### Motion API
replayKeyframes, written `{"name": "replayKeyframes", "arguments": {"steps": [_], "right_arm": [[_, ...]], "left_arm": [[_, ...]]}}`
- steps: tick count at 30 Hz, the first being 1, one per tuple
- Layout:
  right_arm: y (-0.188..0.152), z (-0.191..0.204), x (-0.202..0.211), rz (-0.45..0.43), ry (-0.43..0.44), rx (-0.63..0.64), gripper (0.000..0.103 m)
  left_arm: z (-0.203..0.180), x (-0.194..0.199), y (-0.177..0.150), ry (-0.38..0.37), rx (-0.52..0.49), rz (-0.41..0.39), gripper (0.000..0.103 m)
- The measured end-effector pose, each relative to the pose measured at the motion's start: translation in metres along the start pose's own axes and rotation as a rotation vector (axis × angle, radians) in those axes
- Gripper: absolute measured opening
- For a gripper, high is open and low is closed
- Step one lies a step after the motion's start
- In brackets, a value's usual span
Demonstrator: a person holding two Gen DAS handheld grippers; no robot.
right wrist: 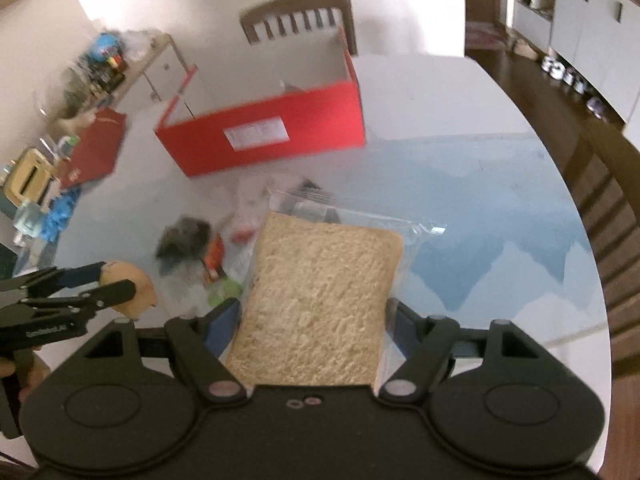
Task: Organize objects
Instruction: 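Lift and carry the toy and bread with both grippers over the red box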
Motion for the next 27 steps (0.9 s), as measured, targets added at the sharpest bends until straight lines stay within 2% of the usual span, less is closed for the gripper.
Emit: {"name": "replayKeyframes", "arguments": {"steps": [3,13,27], "right_arm": [[0.02,0.0,0.004,-0.02,0.024,0.008,0.077],[0.085,0.011,-0.008,-0.047,0.022,0.084,0.077],[0.174,0.023,-0.05,-0.077,-0.013,0.162,0.077]], "left_arm": [[0.001,0.002,0.018,-0.009,-0.012,-0.016,0.07],[0.005,-0.005,0.081,-0.026,-0.062,-0.057,0.07],[0.013,-0.039,0.18,-0.038,-0.123,-0.104,0.07]]}}
Point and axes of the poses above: each gripper's, at about its wrist camera, not at the fingertips, and x roughly against the way its jaws point, z to its left, y to its top, the point moved 1 cm from there along -x, roughly the way its jaws point, and after that the axes turned 9 degrees about x, right-handed, at the moved point
